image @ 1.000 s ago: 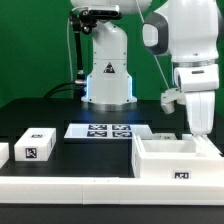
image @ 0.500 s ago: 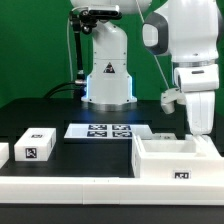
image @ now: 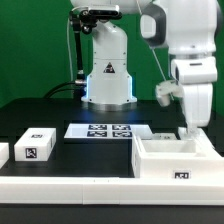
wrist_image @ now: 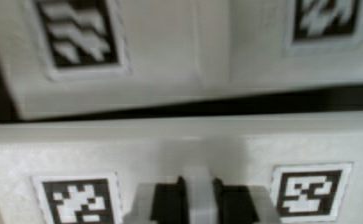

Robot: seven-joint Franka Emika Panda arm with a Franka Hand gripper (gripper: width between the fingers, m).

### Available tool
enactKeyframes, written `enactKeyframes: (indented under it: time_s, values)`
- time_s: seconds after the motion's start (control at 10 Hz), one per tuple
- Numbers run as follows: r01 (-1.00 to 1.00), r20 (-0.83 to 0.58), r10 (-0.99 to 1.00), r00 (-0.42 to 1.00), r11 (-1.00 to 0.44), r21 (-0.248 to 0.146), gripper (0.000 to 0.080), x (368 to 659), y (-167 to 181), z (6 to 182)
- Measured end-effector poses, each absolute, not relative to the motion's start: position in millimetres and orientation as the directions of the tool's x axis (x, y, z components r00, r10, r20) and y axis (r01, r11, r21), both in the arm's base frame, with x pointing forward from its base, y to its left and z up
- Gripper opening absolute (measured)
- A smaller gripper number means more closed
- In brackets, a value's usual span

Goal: Assemble cabinet

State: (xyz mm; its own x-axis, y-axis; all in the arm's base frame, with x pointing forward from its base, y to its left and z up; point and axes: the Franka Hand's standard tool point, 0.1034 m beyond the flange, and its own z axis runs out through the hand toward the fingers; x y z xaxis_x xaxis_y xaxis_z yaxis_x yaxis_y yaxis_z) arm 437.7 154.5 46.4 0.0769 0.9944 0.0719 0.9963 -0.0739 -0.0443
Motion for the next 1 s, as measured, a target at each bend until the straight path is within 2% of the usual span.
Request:
enactKeyframes:
  time_s: [0.3, 0.7, 1.0]
  values:
    - [1.0, 0.054, 0.998, 0.019, -0.018, -0.008, 0.0061, 438.6, 128.0, 68.5]
    - [0.999, 0.054, 0.998, 0.031, -0.03, -0.015, 0.0061, 438.1, 126.0, 66.1]
    - [0.999, 0.057, 0.998, 0.036, -0.036, 0.003, 0.0061, 453.2, 123.2, 71.1]
